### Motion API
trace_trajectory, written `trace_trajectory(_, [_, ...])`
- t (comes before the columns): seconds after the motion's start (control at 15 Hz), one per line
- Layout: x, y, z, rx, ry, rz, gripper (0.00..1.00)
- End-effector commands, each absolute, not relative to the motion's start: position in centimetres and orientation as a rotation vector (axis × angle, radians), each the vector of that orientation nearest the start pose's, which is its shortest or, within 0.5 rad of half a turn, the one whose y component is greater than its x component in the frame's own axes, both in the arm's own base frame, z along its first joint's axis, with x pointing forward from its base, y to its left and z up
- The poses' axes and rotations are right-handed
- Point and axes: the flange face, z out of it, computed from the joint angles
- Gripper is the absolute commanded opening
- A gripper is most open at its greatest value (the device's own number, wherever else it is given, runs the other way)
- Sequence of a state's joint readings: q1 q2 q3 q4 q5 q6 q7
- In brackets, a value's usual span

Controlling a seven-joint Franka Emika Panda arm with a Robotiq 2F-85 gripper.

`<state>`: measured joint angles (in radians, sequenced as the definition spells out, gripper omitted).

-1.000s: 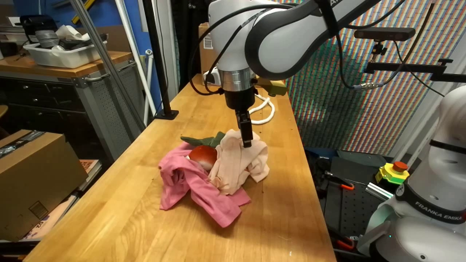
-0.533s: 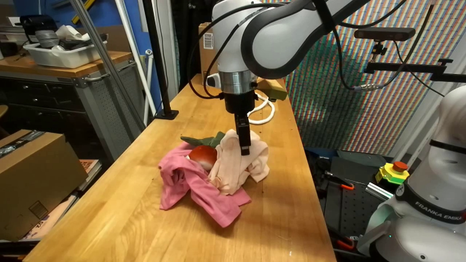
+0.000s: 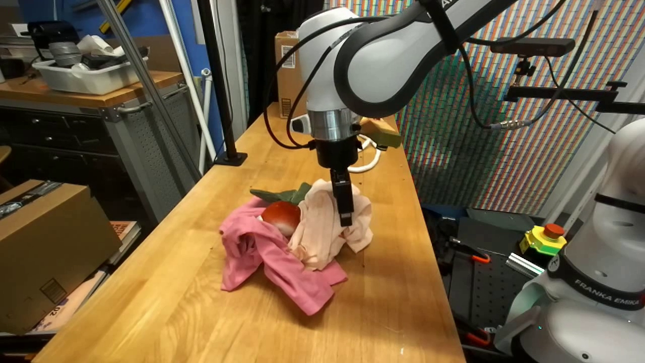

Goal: Separate the objects on the table.

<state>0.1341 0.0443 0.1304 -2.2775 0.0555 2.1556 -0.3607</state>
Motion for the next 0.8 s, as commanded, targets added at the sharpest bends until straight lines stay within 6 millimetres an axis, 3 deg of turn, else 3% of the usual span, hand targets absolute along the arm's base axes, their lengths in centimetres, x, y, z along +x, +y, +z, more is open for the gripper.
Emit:
trace_trajectory(0.0, [48.4, 12.9, 32.4, -2.921, -0.917, 0.259, 0.73])
trace_trajectory(0.47, [48.4, 12.1, 32.9, -2.933, -0.912, 0.226, 0.17])
trace_trajectory(0.6, [48.4, 11.8, 33.2, -2.944, -0.896, 0.21, 0.04])
trace_trajectory(0.73, [48.5, 11.5, 33.9, -2.957, -0.876, 0.185, 0.0])
